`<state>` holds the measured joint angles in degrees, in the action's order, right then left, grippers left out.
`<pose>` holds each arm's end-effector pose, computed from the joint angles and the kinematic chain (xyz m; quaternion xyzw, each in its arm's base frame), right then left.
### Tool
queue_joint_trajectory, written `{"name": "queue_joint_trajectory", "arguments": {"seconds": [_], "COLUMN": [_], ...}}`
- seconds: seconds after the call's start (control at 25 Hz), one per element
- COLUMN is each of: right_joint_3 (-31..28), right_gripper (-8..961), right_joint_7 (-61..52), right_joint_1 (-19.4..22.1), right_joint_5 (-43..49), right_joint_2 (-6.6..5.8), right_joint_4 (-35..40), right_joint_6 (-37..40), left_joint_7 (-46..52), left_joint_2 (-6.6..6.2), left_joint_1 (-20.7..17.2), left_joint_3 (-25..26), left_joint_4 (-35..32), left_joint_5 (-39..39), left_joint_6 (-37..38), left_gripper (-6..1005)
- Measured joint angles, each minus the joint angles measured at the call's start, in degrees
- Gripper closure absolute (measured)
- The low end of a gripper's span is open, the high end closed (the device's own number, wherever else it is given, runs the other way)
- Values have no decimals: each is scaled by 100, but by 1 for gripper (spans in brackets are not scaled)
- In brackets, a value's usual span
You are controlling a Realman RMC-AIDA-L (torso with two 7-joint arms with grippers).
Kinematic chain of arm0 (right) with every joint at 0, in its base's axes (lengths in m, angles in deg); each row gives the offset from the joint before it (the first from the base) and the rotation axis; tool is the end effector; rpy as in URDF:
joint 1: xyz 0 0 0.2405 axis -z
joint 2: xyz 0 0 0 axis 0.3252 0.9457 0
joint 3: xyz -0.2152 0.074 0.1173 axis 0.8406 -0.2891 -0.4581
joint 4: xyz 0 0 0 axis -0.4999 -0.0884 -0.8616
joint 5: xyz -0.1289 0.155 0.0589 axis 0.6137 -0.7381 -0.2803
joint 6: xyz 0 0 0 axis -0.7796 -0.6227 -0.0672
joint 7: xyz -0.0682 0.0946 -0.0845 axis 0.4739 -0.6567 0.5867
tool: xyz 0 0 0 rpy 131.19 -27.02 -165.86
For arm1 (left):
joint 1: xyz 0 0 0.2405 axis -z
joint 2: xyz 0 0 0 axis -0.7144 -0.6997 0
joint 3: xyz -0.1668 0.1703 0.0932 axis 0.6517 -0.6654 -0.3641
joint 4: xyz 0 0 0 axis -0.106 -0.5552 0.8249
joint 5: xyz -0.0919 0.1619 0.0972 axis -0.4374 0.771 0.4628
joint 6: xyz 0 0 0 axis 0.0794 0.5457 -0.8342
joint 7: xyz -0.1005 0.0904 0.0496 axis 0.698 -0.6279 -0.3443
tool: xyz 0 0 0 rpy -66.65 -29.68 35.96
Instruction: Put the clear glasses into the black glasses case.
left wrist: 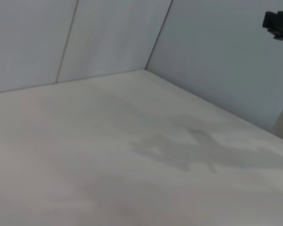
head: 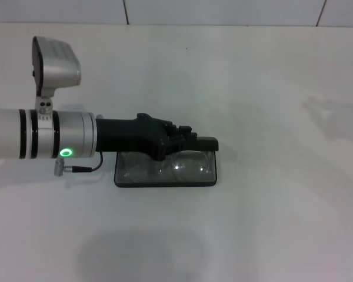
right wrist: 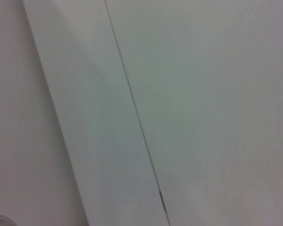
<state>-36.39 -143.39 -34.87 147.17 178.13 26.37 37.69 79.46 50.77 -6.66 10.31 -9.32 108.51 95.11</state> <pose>0.2742 0.3126 0.1279 -0.8459 0.2315 0.3784 0.2960 -0.2323 0.3478 -0.0645 -0.9410 -0.2653 -0.1985 0.0687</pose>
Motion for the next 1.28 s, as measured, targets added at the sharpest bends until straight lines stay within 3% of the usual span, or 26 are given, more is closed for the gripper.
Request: {"name": "queue_joint_trajectory", "arguments": {"seconds": [0.4, 0.56, 0.68, 0.88, 1.08, 1.28], "right_joint_3": [2, 1, 8, 300, 584, 741], "right_gripper": [801, 800, 800, 800, 799, 771], "right_joint_7": [11, 48, 60, 163, 563, 820], "right_joint_1": [-56, -105, -116, -180, -332, -635], "right_joint_5": [33, 40, 75, 274, 434, 273], "right_joint_2": [9, 4, 3, -28, -32, -3], "right_joint_4": [-48, -157, -175, -178, -288, -751], "right_joint_6": [42, 50, 50, 120, 729, 1171], "left_joint_7": [-131, -340, -427, -290, -315, -397], "left_joint_2": [20, 27, 28, 17, -4, -33], "left_joint_1": [-136, -248, -426, -1022, -1641, -1778], "left_joint_3": [-395, -492, -493, -457, -437, -443], "left_joint_4": [13, -139, -559, -1719, -2634, -2902], "left_joint_5": [44, -40, -281, -1395, -2208, -2244], "left_joint_6": [18, 498, 1332, 2553, 2759, 2893], "left_gripper": [755, 747, 741, 731, 721, 711]}}
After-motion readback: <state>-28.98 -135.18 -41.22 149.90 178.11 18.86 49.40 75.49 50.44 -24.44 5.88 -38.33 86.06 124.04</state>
